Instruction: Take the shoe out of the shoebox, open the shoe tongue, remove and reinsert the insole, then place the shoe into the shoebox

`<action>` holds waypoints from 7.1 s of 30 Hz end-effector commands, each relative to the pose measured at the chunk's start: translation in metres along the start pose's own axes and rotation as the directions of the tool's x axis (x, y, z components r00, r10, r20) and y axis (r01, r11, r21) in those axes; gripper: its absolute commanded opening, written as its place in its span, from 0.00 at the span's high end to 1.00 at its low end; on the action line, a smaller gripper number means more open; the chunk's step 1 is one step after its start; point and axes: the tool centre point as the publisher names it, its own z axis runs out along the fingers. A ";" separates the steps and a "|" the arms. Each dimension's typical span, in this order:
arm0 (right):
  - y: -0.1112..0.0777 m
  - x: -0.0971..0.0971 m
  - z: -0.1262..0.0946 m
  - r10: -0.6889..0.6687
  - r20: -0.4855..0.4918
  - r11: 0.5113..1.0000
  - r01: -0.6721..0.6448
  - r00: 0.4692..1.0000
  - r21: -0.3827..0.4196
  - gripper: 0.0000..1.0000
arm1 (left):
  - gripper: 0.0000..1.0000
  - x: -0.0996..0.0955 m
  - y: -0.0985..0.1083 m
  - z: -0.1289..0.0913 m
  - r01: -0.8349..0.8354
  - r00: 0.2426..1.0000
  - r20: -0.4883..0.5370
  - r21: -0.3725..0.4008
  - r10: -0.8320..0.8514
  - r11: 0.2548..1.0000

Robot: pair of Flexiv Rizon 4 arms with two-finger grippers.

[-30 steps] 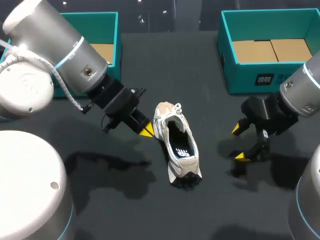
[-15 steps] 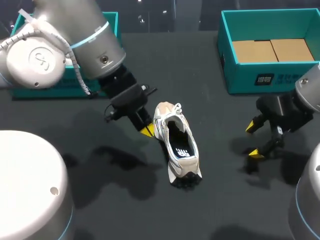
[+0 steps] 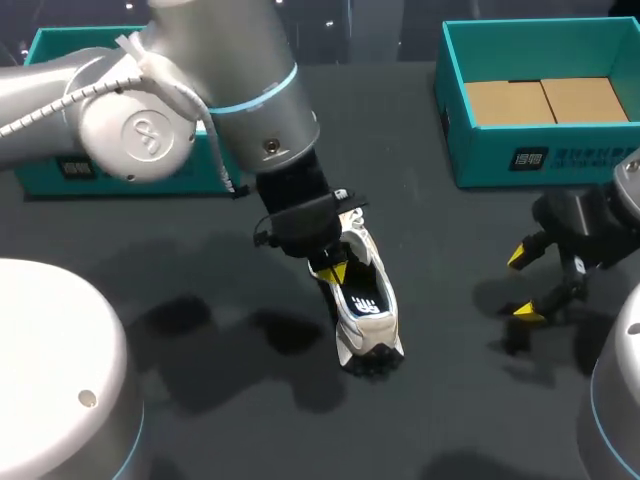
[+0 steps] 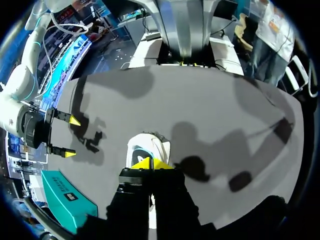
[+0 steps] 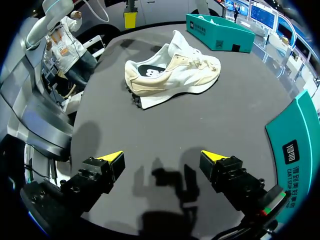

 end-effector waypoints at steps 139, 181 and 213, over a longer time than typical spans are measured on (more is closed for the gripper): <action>-0.001 0.001 0.000 -0.001 0.001 1.000 0.001 1.000 0.001 0.00 | 1.00 -0.022 0.032 0.138 0.017 0.987 -0.155 -0.143 -0.040 0.990; -0.001 0.001 0.000 -0.001 0.001 1.000 0.001 1.000 0.001 0.00 | 0.36 -0.018 0.076 0.097 0.036 0.966 -0.221 -0.402 -0.134 0.915; -0.001 0.001 0.000 -0.001 0.001 1.000 0.001 1.000 0.001 0.00 | 0.23 -0.025 0.106 0.071 0.018 0.978 -0.190 -0.316 -0.081 0.948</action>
